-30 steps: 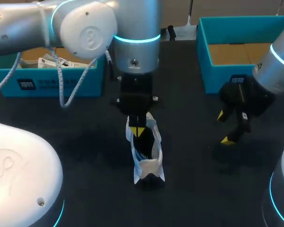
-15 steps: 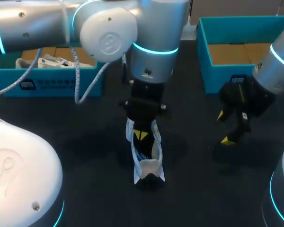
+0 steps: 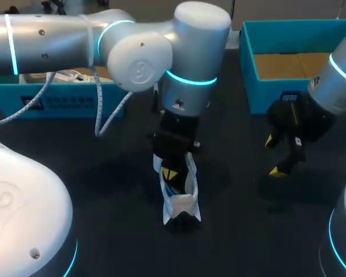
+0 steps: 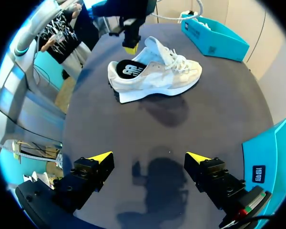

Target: Take the shoe out of the shoebox, open the shoe tongue, remove and reinsert the insole, then place the shoe into the shoebox

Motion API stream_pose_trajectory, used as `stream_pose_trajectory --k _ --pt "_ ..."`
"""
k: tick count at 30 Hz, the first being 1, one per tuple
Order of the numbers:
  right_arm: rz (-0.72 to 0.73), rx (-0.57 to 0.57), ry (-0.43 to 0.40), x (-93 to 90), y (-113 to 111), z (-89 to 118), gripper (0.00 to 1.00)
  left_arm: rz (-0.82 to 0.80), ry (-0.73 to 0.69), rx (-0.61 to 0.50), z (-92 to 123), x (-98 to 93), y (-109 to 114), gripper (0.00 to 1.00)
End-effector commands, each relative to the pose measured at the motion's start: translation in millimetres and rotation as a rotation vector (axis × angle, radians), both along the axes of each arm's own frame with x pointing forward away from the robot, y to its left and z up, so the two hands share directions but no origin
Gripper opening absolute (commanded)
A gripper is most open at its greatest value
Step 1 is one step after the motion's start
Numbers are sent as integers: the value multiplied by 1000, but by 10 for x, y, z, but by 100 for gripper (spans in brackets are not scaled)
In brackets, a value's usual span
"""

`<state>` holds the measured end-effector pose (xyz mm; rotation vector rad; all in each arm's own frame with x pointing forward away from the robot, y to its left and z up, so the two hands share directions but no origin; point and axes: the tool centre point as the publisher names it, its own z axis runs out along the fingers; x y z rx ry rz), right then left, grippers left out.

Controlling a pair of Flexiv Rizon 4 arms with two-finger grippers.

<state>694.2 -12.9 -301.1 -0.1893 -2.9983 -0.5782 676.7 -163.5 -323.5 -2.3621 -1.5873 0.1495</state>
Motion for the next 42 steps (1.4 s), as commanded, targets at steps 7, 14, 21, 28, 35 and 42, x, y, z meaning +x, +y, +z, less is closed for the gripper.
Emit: stream_pose_trajectory --k 7,14,21,28,35,42 --pt "-2 -3 -2 -8 5 -7 100 -1 -33 50 -251 -42 25 0" --pt "-2 -3 -2 -8 5 -7 100 -1 -50 76 -315 -47 71 0" --pt "-2 -3 -2 -8 5 -7 100 44 -45 56 -446 -31 42 0" --pt "-2 -3 -2 -8 5 -7 100 55 -36 66 -559 -70 1 0" --pt "-2 -3 -2 -8 5 -7 100 88 -30 32 -711 -135 -1 0" --pt "-2 -3 -2 -8 5 -7 100 135 -52 -33 -880 -148 -21 0"
